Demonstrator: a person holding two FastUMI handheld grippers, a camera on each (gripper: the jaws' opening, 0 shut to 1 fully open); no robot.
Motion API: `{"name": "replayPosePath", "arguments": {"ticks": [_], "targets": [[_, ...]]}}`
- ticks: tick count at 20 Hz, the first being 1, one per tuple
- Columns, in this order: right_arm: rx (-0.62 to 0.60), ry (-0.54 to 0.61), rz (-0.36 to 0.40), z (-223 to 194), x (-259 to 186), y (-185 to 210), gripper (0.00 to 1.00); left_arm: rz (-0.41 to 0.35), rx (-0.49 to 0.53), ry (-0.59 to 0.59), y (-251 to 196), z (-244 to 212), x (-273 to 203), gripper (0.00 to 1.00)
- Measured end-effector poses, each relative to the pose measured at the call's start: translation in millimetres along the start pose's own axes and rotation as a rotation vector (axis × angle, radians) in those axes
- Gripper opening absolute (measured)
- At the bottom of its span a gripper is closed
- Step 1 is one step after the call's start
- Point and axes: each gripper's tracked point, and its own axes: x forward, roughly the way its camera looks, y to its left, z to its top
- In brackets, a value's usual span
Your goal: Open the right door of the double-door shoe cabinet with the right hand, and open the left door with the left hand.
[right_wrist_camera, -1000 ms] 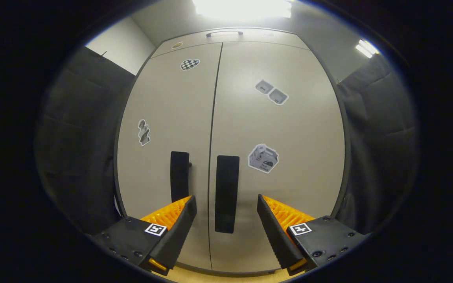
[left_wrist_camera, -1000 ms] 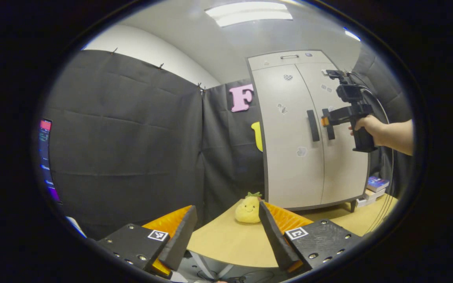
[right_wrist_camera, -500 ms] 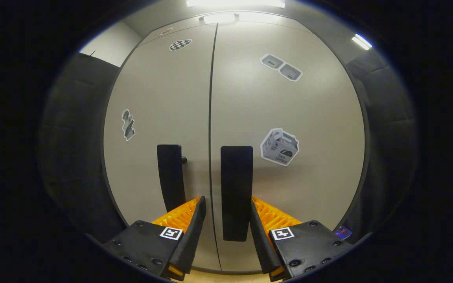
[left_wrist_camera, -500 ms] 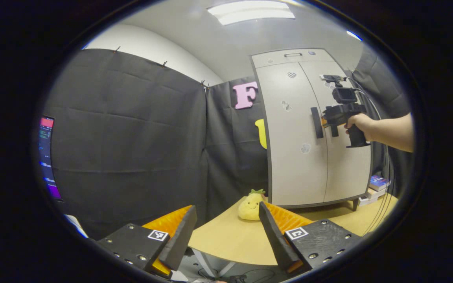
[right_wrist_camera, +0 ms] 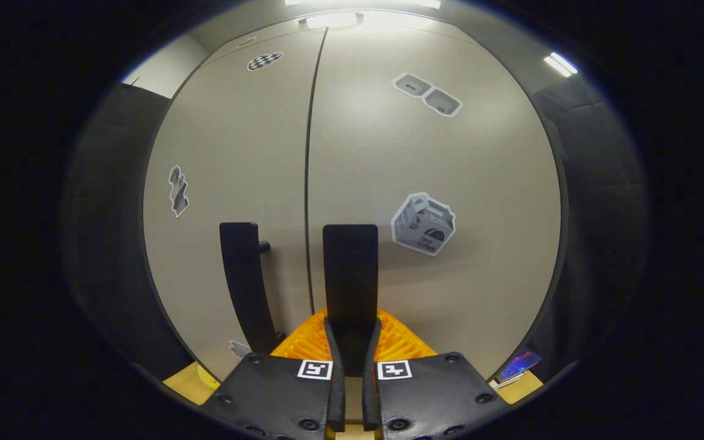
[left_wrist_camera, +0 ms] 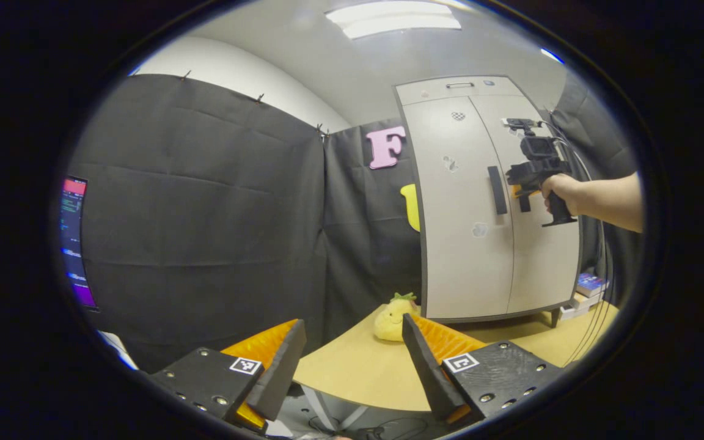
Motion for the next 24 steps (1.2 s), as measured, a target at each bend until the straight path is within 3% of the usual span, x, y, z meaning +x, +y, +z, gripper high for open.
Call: {"name": "replayPosePath", "arguments": {"ticks": [1, 6, 18, 24], "targets": [[0.005, 0.005, 0.013, -1.0, -1.1, 0.2, 0.16, 0.0, 0.001, -0.006, 0.0, 1.4, -0.1, 0.92], [0.012, -0.005, 0.052, -1.7, -23.2, -0.8, 0.1, -0.02, 0.007, -0.024, -2.2, 2.5, -0.4, 0.92], [0.044, 0.03, 0.22, -7.1, -89.7, -20.5, 0.13, -0.155, 0.039, -0.09, -10.3, 5.4, -3.4, 0.92], [0.053, 0.05, 0.27, -10.0, -115.9, -33.9, 0.12, -0.182, 0.04, -0.109, -13.1, 7.2, -3.4, 0.92]]}}
